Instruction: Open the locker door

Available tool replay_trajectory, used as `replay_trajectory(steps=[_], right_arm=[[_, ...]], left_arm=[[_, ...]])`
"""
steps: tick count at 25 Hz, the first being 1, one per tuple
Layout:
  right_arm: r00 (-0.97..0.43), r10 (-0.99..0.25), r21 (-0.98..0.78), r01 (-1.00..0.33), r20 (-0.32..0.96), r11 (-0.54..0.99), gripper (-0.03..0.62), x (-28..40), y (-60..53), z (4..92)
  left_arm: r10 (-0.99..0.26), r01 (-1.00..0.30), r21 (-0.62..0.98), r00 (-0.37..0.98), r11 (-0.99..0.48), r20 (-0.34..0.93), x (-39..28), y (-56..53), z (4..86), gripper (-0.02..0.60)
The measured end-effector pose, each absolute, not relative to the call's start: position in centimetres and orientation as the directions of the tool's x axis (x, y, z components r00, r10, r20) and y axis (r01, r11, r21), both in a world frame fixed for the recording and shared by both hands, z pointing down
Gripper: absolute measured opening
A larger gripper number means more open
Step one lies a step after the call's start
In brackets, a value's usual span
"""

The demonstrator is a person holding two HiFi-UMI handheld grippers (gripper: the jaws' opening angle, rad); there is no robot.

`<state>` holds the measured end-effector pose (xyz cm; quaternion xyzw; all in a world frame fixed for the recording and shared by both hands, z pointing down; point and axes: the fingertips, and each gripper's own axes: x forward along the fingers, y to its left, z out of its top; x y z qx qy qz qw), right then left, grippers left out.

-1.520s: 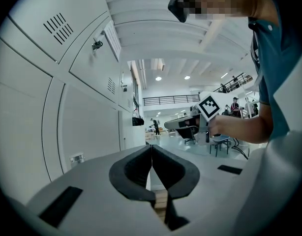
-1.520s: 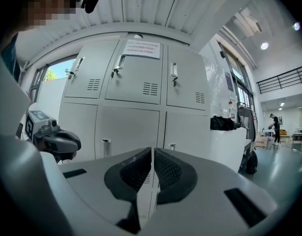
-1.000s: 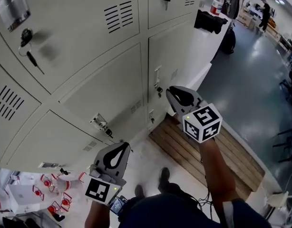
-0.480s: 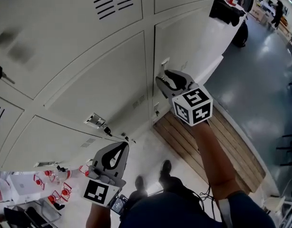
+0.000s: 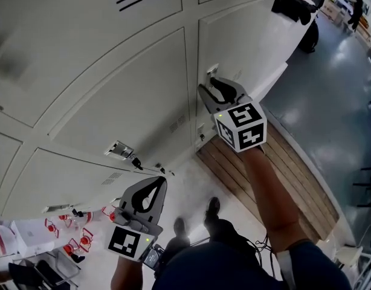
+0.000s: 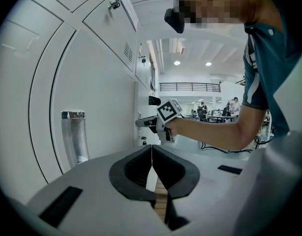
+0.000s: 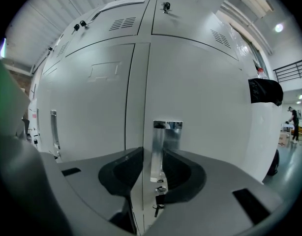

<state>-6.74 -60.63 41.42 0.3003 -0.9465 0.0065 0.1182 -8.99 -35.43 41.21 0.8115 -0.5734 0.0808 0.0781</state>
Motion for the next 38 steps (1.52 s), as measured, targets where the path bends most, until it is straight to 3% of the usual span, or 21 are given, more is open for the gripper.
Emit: replay_trajectory(steps=[17,38], right_arm=[[-0.73,-0.647,0.023,-0.659,0.218,0.752,0.132,2.8,-57.2,41.5],[-0.476,-0.845,0.079,-0.859,0.243,0.506,0.06,21.1,-61.3,42.0]], left_arm=[[-0.883,-0.905,0.023,0.42,-0.425,0.212,-6.3,-36.2,40.6,0.017],[-0.812,-0.833,-0.029,0.529,-0.552,0.246,-0.1,-40.0,41.0,0.017]])
